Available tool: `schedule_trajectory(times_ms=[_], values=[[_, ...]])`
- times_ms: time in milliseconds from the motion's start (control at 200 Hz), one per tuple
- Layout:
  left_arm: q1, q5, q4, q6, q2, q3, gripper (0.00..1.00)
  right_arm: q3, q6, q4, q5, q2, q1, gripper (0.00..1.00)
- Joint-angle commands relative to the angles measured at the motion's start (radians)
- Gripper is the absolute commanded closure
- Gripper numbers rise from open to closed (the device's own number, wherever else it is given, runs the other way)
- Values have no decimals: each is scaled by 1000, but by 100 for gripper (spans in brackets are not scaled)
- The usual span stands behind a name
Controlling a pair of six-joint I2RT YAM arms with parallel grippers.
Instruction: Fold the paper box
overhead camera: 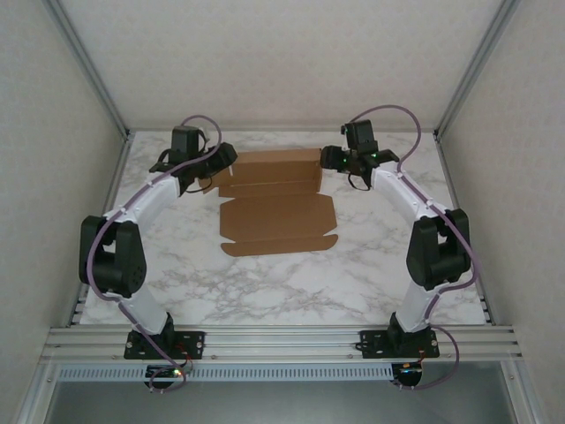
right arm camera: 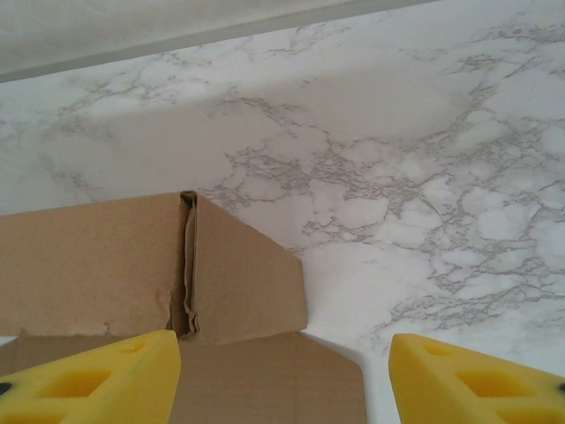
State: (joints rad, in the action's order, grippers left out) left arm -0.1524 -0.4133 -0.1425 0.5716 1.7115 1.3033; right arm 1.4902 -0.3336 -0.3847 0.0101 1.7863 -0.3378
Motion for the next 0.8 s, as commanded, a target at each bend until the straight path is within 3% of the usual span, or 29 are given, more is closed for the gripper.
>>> schedule_trajectory(times_ms=[0, 275, 526, 791], values=[[9, -51, 39, 11, 29, 29, 41, 64, -8, -46, 32, 43, 10, 36], [11, -105, 135, 69, 44, -13, 45, 154, 1, -99, 143, 124, 13, 34], [19, -179, 280, 140, 56, -81, 53, 173, -1, -126, 171, 157, 13, 35], [46, -289, 572, 289, 84, -203, 55, 176, 9, -140, 177, 158, 14, 35]])
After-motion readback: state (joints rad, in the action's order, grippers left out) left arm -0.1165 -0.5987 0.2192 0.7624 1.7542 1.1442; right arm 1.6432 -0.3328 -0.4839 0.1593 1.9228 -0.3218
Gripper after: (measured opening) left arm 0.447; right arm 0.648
